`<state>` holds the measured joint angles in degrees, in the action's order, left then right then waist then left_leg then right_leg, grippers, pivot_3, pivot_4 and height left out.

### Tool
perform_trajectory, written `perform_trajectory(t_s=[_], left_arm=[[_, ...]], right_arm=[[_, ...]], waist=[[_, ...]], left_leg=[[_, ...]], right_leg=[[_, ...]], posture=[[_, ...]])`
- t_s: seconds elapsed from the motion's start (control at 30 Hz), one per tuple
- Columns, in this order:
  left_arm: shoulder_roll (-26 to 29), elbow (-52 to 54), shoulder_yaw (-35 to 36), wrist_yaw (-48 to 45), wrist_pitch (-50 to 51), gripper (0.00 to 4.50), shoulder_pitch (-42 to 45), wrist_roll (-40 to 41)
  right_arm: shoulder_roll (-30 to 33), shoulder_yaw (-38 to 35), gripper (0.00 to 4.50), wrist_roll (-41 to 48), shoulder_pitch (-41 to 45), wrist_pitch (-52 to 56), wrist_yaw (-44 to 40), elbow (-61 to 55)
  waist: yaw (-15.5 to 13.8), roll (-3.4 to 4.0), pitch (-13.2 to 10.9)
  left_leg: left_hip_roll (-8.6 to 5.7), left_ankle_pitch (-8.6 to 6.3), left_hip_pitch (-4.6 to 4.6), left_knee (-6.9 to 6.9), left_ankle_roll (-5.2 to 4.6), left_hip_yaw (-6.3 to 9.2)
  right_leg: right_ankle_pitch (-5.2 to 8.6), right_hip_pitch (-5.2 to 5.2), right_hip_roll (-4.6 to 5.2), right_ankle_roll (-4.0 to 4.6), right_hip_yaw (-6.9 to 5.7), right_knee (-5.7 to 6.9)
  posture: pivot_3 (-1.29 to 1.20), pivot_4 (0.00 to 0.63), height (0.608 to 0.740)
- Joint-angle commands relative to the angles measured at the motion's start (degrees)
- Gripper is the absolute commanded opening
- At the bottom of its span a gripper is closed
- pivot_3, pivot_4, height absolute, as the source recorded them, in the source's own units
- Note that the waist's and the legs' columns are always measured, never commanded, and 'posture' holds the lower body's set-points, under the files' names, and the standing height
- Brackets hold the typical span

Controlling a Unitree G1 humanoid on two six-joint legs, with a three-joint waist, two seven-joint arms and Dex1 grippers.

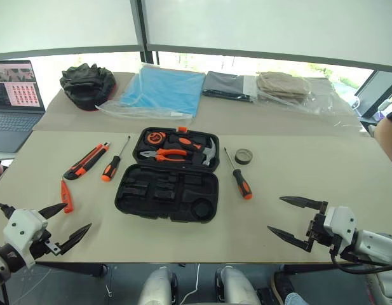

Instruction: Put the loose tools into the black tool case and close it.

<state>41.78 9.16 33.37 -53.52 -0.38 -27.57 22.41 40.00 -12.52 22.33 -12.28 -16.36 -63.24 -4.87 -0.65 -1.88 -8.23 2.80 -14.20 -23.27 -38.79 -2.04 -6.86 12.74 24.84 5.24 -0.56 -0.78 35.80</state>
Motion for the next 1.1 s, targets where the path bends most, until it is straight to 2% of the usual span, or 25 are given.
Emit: perform_trajectory(t_s=[0.03, 0.1, 0.2, 0.33, 0.43, 0.53, 0.6, 0.7, 0.8, 0.87, 0.93, 1.1], left_arm=[[0.0, 1.4, 1.2, 0.3, 2.9, 4.48, 0.8, 3.0], [-1.0, 0.9, 3.1, 2.5, 6.1, 4.48, 1.2, 5.2], [-4.8, 0.5, 5.8, 7.3, 5.0, 4.48, 0.0, 3.8], [-10.7, 2.5, 10.3, 12.6, 7.8, 4.48, -3.8, 6.5], [-13.7, 2.6, 14.0, 18.3, 14.3, 4.48, -6.4, 9.2], [-13.5, 6.5, 14.8, 20.4, 22.7, 4.48, -7.7, 14.2], [-11.0, 9.7, 14.5, 21.2, 30.2, 4.48, -7.6, 19.0], [-3.5, 15.2, 14.4, 23.9, 40.5, 4.48, -1.9, 26.8], [5.0, 16.3, 11.1, 28.5, 48.7, 4.48, 6.2, 27.2], [9.5, 15.2, 6.4, 32.8, 53.5, 4.48, 13.6, 25.7], [11.2, 12.7, 1.3, 37.0, 58.6, 4.48, 22.5, 25.4], [10.4, 4.3, -11.7, 40.2, 63.5, 4.48, 38.0, 20.0]], right_arm=[[-0.6, 0.4, 4.50, 2.1, 1.5, 1.0, 0.5, -2.1], [-2.4, 2.5, 4.50, 4.6, 3.7, 5.4, 2.6, -5.9], [-7.8, 1.9, 4.50, 9.7, 6.5, 5.3, 5.4, -8.7], [-9.0, 3.4, 4.50, 14.9, 7.9, 10.8, 4.3, -12.7], [-11.8, 4.6, 4.50, 14.0, 10.1, 7.9, 4.1, -13.4], [-13.8, 5.0, 4.50, 12.6, 11.4, 5.4, 3.9, -12.5], [-14.6, 5.2, 4.50, 12.1, 12.0, 4.9, 3.9, -11.6], [-15.0, 5.6, 4.50, 12.6, 13.2, 5.9, 3.6, -10.8], [-14.9, 6.0, 4.50, 12.0, 13.6, 5.9, 3.7, -10.0], [-14.8, 6.2, 4.50, 11.3, 13.6, 5.6, 3.9, -9.5], [-15.1, 6.4, 4.50, 10.6, 13.5, 5.4, 4.6, -9.1], [-16.1, 7.2, 4.50, 9.4, 13.3, 4.5, 5.4, -8.9]], waist=[[0.0, 0.00, 0.0], [0.2, -0.01, 0.0], [0.5, -0.01, 0.0], [0.7, -0.09, 0.0], [0.7, -0.35, 0.0], [0.3, -0.35, 0.0], [-0.1, -0.35, 0.0], [-0.7, -0.38, 0.0], [-0.7, -0.38, 0.0], [-0.3, -0.41, 0.0], [-0.1, -0.25, -0.1], [0.7, -0.18, -0.2]], left_leg=[[0.00, 0.00, 0.00, 0.00, 0.00, 0.00], [0.02, 0.01, 0.03, -0.01, 0.00, 0.00], [0.07, 0.01, 0.05, -0.02, 0.01, 0.02], [0.03, -0.04, 0.03, -0.01, 0.01, 0.01], [0.03, -0.09, 0.03, -0.01, -0.01, 0.04], [0.05, -0.09, 0.10, -0.05, 0.01, 0.09], [0.02, -0.21, 0.10, -0.08, 0.21, 0.09], [0.02, -0.30, 0.09, -0.17, 0.48, 0.14], [0.01, -0.19, 0.12, -0.17, 0.65, 0.17], [0.01, -0.15, 0.15, -0.16, 0.69, 0.16], [-0.02, -0.14, 0.40, -0.14, 0.67, 0.14], [0.00, 0.11, 0.48, -0.01, 0.36, 0.14]], right_leg=[[0.00, 0.00, 0.00, 0.00, 0.00, 0.00], [0.00, -0.02, -0.01, 0.00, 0.00, 0.03], [0.00, 0.00, -0.07, 0.01, 0.03, 0.11], [-0.03, -0.03, -0.03, -0.06, 0.03, 0.07], [-0.02, -0.04, -0.01, -0.10, -0.03, 0.06], [0.05, -0.01, -0.01, 0.00, -0.06, 0.09], [0.08, 0.11, 0.04, -0.06, -0.09, 0.08], [0.06, 0.10, 0.05, -0.07, -0.18, 0.16], [-0.09, 0.08, 0.04, 0.07, -0.20, 0.22], [-0.11, 0.00, -0.02, 0.08, -0.16, 0.25], [-0.11, -0.48, -0.05, 0.06, -0.14, 0.21], [-0.23, -0.47, -0.27, -0.19, -0.08, 0.27]], posture=[[0.00, 0.150, 0.740], [0.00, 0.150, 0.740], [0.00, 0.150, 0.740], [0.00, 0.150, 0.740], [0.00, 0.150, 0.740], [0.00, 0.150, 0.740], [0.00, 0.150, 0.740], [0.00, 0.150, 0.740], [0.00, 0.150, 0.740], [0.00, 0.150, 0.740], [0.00, 0.150, 0.740], [0.00, 0.150, 0.740]])
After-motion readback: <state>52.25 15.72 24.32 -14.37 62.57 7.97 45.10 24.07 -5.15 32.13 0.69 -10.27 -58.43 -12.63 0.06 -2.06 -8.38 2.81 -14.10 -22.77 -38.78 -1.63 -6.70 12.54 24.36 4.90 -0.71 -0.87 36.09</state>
